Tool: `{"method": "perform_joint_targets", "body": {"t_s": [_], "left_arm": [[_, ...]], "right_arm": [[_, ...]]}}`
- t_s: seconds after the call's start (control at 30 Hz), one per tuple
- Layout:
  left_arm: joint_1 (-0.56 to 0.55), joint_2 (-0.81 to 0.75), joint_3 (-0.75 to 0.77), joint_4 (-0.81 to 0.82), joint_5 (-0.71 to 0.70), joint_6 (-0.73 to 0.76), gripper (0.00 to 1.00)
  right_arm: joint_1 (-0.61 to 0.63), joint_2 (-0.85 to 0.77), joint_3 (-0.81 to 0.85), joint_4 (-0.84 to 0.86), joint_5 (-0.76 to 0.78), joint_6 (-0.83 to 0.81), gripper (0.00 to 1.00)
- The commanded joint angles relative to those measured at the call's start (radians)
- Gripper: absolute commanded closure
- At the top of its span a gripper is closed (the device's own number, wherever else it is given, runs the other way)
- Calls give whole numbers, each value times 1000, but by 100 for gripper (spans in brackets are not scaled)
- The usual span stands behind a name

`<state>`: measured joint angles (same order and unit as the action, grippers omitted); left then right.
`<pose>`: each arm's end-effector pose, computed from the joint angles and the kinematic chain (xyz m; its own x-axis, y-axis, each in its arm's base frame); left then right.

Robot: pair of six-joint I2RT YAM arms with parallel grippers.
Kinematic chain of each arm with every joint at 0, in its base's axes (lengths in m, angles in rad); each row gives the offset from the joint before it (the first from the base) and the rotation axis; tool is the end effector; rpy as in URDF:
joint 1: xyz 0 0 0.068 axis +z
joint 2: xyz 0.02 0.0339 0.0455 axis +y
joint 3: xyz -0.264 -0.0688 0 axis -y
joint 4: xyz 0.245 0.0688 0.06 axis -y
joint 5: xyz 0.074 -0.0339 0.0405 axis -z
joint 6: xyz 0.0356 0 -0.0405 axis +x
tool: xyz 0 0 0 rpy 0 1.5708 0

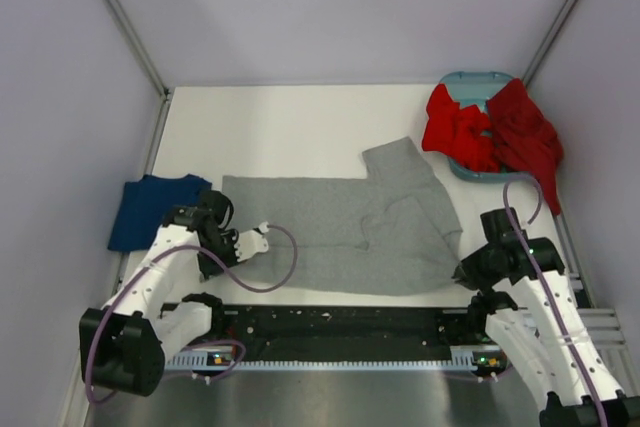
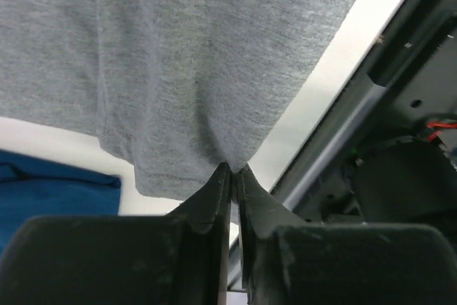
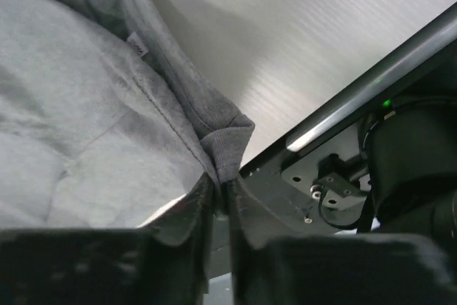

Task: Fold and stack the t-shirts
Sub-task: Fold the flattened tshirt in 1/3 of the way, then grap the side of the flattened tshirt furthest away from the robot with both arms

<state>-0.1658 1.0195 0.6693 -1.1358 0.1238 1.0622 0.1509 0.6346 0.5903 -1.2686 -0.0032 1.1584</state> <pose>0.1390 -0.0277 0.2018 -0.3265 0.9334 -0.1487 0.9431 0.3321 0.0141 0.0818 0.0126 0.2131 -0.5216 0.8474 -0.0994 0.8152 0.5294 0.2349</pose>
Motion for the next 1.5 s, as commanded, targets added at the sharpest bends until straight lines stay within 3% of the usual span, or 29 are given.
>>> {"method": "perform_joint_targets", "body": {"t_s": [0.0,0.03,0.07,0.1,0.13,0.2,0.33,0.43,0.53,0.67,0.77,0.97,1.2,1.4,1.47], "left_arm": [[-11,27,22,-159,22,56,69],[-11,33,53,-179,25,59,45],[-9,42,87,-197,31,62,39],[-8,48,140,-202,39,59,38],[-3,60,203,-199,49,55,38],[12,111,341,-179,91,36,36],[43,266,568,-15,114,-77,32],[69,396,663,123,74,-122,32],[109,506,752,206,82,-116,32],[141,674,855,202,99,-91,33],[160,781,900,174,94,-71,34],[212,919,923,143,148,9,34],[223,999,937,136,157,31,30],[238,1086,981,101,165,42,29],[241,1126,1038,52,186,45,29]], "right_arm": [[-10,-29,138,-179,-1,70,62],[-10,-27,173,-199,40,75,41],[-8,-18,212,-218,95,69,28],[-8,-1,264,-219,167,32,12],[-8,20,317,-200,224,-33,9],[-10,86,408,-33,194,-251,11],[7,251,525,384,-76,-529,17],[47,489,707,455,-139,-705,18],[105,727,917,457,-109,-825,21],[139,1009,1156,451,-113,-891,23],[138,1216,1264,446,-5,-947,28],[139,1582,1511,436,83,-915,32],[141,1768,1628,445,256,-931,29],[138,1798,1573,445,161,-925,25],[136,1817,1574,443,106,-942,30]]}}
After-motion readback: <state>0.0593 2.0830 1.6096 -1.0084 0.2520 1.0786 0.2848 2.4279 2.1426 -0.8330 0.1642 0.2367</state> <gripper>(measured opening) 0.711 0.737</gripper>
